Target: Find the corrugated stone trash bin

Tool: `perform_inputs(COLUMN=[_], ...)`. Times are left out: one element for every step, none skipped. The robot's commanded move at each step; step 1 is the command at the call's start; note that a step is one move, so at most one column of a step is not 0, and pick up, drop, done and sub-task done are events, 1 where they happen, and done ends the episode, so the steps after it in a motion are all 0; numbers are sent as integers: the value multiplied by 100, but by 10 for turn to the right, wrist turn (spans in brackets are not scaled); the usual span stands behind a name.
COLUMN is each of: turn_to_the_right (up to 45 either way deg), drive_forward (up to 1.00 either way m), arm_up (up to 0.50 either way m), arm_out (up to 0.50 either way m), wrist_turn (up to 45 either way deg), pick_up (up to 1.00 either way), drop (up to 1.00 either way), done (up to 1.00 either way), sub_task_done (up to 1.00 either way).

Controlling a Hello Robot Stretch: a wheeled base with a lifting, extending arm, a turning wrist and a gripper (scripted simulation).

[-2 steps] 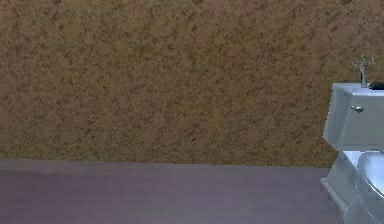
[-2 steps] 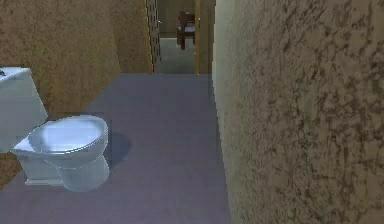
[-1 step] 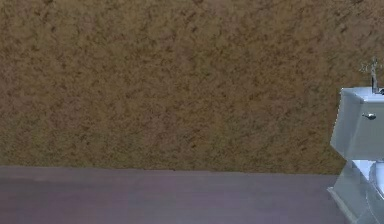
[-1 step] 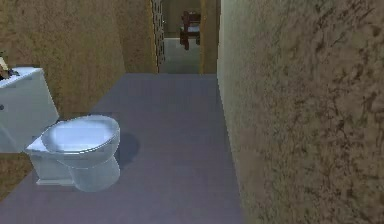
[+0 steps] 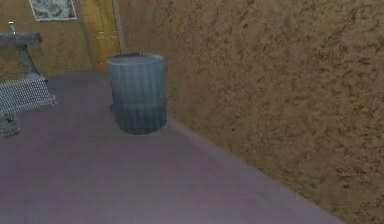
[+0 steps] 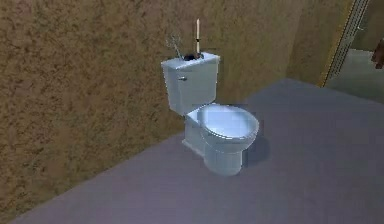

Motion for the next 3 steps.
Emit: perform_inputs(turn_to_the_right=[-330, 0, 0], drive_forward=[0, 100, 70], arm_up=[0, 0, 0], arm_out=[0, 0, 0], wrist_turn=[0, 0, 0], pick_up=[0, 0, 0], drop=[0, 0, 0], done=[0, 0, 0], sub_task_done=[0, 0, 0])
